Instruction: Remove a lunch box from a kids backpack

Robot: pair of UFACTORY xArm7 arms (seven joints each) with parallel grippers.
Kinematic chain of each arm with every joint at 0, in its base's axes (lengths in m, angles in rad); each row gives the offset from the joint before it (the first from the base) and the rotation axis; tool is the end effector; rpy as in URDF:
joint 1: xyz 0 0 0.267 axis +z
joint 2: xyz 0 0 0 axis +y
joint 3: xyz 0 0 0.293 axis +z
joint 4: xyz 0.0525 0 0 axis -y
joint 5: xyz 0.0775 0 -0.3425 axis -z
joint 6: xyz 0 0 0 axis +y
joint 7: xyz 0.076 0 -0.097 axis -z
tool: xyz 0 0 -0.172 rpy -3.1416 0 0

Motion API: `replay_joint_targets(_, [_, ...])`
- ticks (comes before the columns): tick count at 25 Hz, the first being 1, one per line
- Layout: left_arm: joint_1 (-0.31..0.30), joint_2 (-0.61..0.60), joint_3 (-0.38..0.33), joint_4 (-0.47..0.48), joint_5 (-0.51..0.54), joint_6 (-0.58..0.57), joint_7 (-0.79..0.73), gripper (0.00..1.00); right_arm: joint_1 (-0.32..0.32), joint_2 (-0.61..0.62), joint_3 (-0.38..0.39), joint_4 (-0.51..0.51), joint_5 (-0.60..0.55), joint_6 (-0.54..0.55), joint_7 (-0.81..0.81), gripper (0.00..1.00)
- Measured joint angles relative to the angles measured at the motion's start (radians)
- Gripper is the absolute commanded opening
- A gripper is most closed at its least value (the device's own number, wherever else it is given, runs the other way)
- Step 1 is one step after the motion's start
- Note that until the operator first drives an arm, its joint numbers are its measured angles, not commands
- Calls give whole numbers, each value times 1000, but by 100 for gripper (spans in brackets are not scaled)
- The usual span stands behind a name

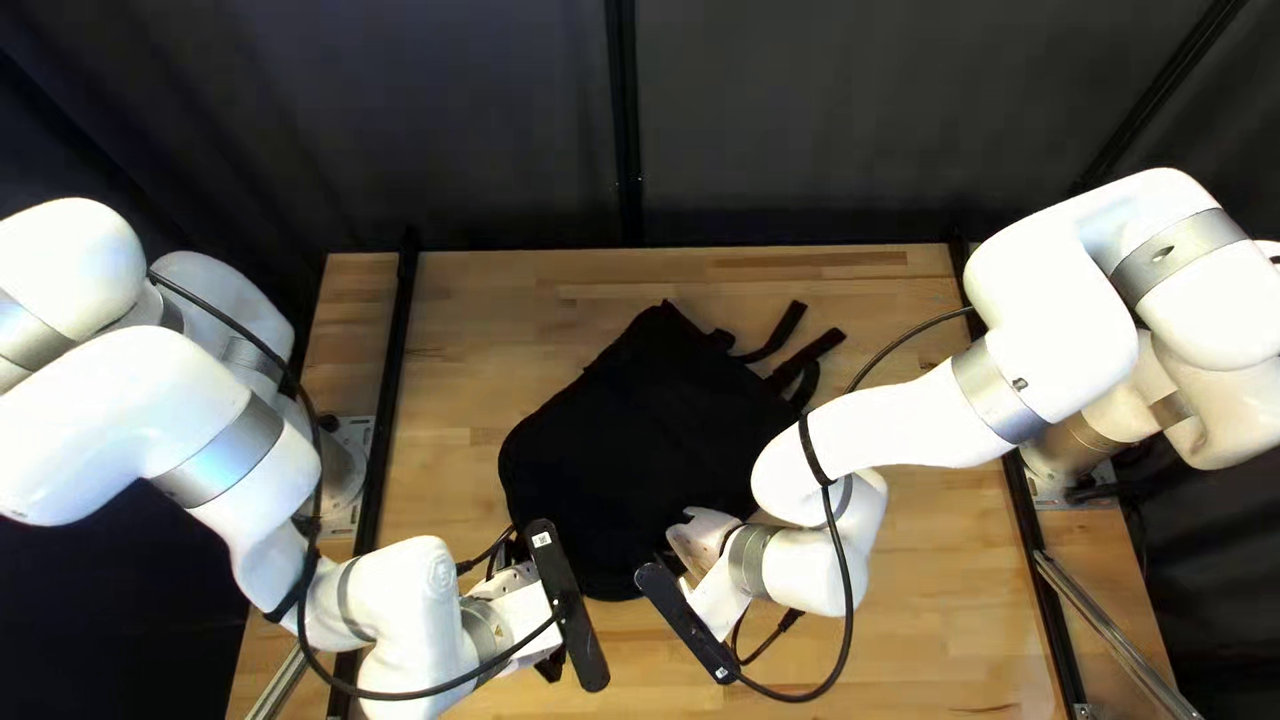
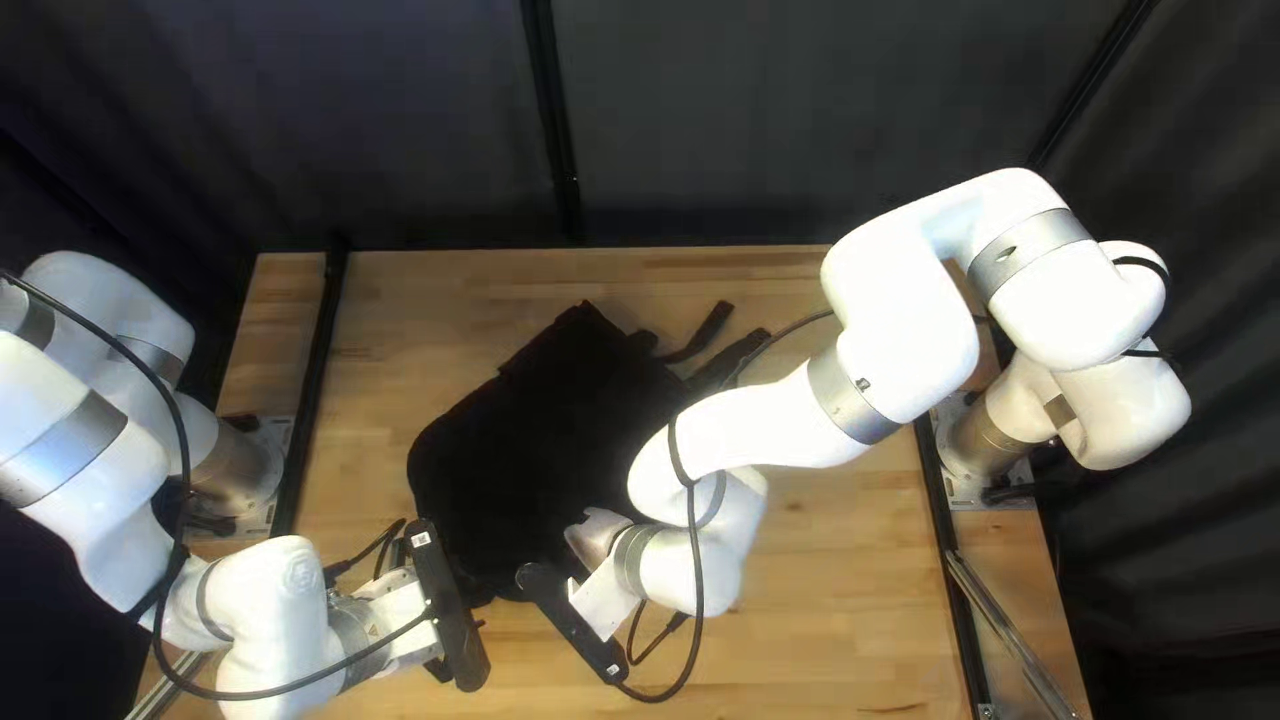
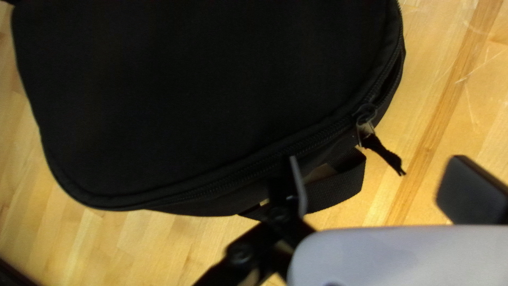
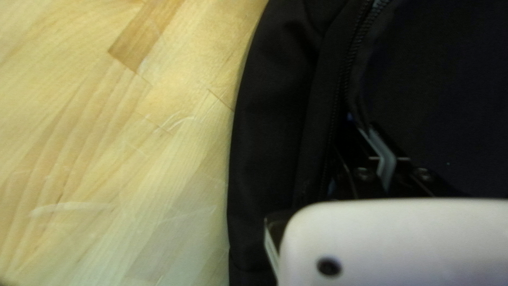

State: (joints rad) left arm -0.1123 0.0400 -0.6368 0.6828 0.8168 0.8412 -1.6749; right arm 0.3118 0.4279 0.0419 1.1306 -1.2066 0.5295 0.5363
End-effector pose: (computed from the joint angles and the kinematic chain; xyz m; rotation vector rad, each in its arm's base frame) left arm 0.3587 -0.1902 0.0801 -2.7028 -0.4196 -0.6045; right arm 0.5903 0.1490 0.0770 2.3396 1.0408 0.5577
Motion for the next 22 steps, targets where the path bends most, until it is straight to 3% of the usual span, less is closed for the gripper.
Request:
replay_joint_targets(8, [11,7,11,5,8,-14,1,0,2,-4,-1,-9,-9,-4,5,0])
replay_joint_targets(22, [16,-97,20,-50,-108,-4,91,0,-1,9,18,13,48,15,-32,0])
